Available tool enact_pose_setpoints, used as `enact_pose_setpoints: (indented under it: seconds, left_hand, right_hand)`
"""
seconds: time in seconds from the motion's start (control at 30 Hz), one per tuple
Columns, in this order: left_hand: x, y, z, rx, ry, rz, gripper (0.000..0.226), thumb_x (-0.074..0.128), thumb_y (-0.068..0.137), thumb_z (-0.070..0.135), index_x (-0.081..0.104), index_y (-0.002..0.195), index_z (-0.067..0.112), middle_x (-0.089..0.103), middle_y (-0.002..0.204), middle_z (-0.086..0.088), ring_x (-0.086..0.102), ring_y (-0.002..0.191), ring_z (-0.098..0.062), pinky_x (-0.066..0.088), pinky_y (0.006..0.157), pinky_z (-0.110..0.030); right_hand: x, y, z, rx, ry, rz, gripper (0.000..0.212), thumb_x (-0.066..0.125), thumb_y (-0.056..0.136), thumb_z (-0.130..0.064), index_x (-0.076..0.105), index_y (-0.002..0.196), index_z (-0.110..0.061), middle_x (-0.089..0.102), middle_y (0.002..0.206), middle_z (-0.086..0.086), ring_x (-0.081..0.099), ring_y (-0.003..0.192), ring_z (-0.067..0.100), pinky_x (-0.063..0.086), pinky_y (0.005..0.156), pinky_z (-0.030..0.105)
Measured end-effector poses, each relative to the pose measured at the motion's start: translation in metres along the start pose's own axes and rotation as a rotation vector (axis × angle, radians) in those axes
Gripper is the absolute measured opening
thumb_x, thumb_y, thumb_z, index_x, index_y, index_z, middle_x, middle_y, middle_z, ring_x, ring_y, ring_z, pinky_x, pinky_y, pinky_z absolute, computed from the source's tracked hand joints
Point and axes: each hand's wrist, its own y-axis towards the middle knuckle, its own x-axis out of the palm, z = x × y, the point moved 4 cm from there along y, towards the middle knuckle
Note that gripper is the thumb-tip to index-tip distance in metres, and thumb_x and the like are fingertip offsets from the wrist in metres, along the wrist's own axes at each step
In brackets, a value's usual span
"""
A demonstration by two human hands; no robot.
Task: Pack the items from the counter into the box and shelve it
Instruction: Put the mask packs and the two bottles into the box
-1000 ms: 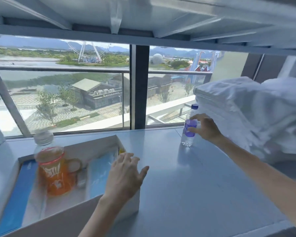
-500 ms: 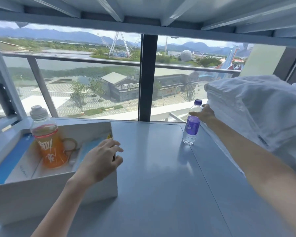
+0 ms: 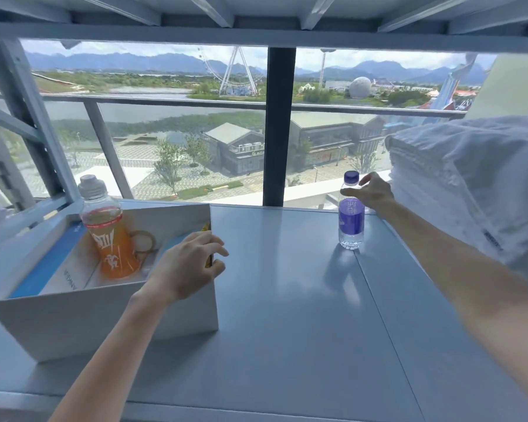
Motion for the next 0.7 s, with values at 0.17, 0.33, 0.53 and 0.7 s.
enact_pose_setpoints:
  seconds: [0.17, 0.33, 0.53, 0.7]
  left_hand:
    - [0.001, 0.0, -0.002, 0.021, -0.002, 0.013, 0.024, 0.05, 0.088, 0.03, 0.065, 0.106, 0.03, 0.053, 0.124, 0.019, 0.038, 0.123, 0.001, 0.035, 0.083, -0.023]
    - [0.0, -0.002, -0.003, 0.054, 0.01, 0.05, 0.023, 0.049, 0.09, 0.033, 0.067, 0.104, 0.027, 0.057, 0.12, 0.017, 0.044, 0.12, -0.002, 0.039, 0.086, -0.024]
    - [-0.011, -0.004, -0.001, 0.006, -0.271, -0.023, 0.057, 0.048, 0.084, 0.059, 0.053, 0.128, 0.023, 0.052, 0.132, 0.011, 0.043, 0.125, -0.006, 0.036, 0.098, -0.025]
    - [-0.043, -0.001, -0.005, -0.059, -0.829, 0.026, 0.104, 0.063, 0.051, 0.076, 0.034, 0.137, 0.025, 0.048, 0.126, 0.017, 0.047, 0.116, 0.0, 0.035, 0.102, -0.022]
  right_hand:
    - [-0.001, -0.017, -0.013, -0.067, 0.309, -0.056, 0.036, 0.077, 0.072, -0.028, 0.054, 0.096, -0.014, 0.066, 0.108, 0.017, 0.067, 0.085, 0.029, 0.054, 0.078, 0.04]
    - [0.003, -0.053, -0.066, -0.298, 0.522, -0.225, 0.023, 0.056, 0.089, -0.023, 0.059, 0.108, -0.008, 0.068, 0.107, 0.019, 0.071, 0.067, 0.017, 0.057, 0.077, 0.034]
    - [0.004, -0.106, -0.172, -0.538, 0.651, -0.332, 0.027, 0.046, 0.094, -0.03, 0.059, 0.11, -0.011, 0.07, 0.096, 0.005, 0.072, 0.077, 0.018, 0.057, 0.078, 0.032]
    - [0.029, -0.147, -0.24, -0.617, 0.731, -0.477, 0.027, 0.044, 0.096, -0.028, 0.058, 0.114, -0.013, 0.069, 0.105, 0.008, 0.07, 0.089, 0.027, 0.054, 0.087, 0.039]
